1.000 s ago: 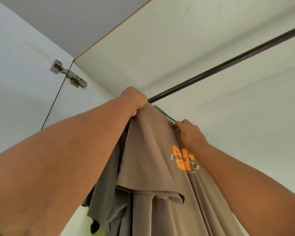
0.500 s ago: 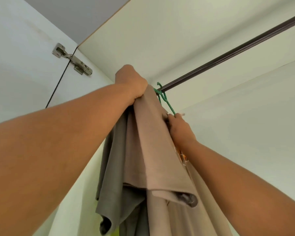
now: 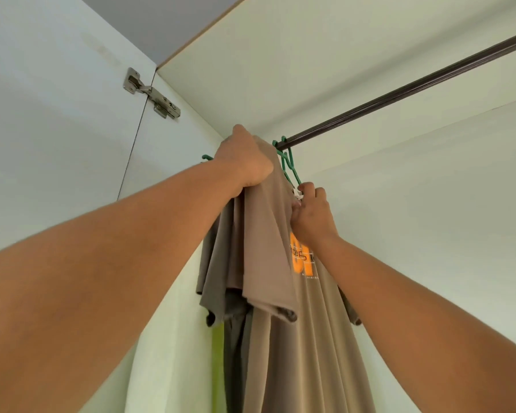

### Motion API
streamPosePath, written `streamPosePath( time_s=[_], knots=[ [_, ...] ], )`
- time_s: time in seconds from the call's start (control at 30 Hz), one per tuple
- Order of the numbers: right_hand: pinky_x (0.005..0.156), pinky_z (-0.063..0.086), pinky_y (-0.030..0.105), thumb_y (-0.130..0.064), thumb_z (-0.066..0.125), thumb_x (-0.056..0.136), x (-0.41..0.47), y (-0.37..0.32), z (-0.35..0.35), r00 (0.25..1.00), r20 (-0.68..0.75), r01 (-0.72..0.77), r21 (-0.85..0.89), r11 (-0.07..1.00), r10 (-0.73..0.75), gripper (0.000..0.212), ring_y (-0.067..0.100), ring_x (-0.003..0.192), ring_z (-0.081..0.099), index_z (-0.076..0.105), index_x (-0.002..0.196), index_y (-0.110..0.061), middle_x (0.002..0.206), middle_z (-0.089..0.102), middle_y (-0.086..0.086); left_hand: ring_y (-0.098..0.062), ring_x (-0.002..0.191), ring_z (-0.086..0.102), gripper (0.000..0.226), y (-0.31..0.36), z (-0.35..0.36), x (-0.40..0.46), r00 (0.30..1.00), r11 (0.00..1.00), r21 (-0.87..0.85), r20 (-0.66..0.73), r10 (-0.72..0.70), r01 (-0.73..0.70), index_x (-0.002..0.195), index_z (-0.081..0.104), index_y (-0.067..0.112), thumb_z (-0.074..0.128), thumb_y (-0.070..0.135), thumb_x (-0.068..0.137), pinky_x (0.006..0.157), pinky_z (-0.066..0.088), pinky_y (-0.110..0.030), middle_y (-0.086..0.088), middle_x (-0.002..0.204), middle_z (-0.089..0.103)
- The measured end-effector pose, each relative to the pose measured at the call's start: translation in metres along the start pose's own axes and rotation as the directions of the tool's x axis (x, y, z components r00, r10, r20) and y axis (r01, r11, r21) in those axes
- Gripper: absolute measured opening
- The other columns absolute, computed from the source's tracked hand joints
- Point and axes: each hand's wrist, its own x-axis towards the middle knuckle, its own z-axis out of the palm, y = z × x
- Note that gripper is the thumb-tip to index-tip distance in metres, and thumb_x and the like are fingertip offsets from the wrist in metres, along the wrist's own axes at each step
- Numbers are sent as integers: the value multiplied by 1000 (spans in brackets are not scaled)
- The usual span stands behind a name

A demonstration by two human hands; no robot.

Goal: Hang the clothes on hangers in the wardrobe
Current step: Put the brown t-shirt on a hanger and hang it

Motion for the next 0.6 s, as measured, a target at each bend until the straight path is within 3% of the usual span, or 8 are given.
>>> streamPosePath(
  time_s=[0.1,0.17,0.37,0.6],
  knots=[
    [91,43,48,-22,45,96,-23,-24,-13,1000,-18,19,25,1000,-19,32,34,112,45,41,127,-13,125,42,13,-13,75,42,60,4,-9,-29,995,996,35,45,-85,83,140,28,5,51,3,85,53,33,-25,-1,88,39],
    [91,43,49,-28,45,97,-42,-44,-23,1000,-25,-14,55,998,16,32,31,116,43,42,127,-17,127,42,10,-19,80,45,57,5,-17,-52,991,991,73,59,-120,115,137,31,5,53,5,84,57,36,-28,-2,86,39],
    [97,34,40,-29,49,96,-120,-113,-55,991,-42,-111,226,968,124,30,31,116,44,48,121,-12,125,49,12,-31,110,54,55,-11,-56,-133,985,983,68,37,-171,168,137,32,10,53,12,86,89,48,-38,-9,112,58],
    [87,36,42,-34,50,93,-238,-235,-72,995,98,-53,227,972,32,33,28,113,39,46,123,-22,125,42,5,-25,121,50,59,-42,-181,-251,983,928,326,-76,-165,181,144,27,18,49,16,90,95,41,-34,-4,133,53]
  ],
)
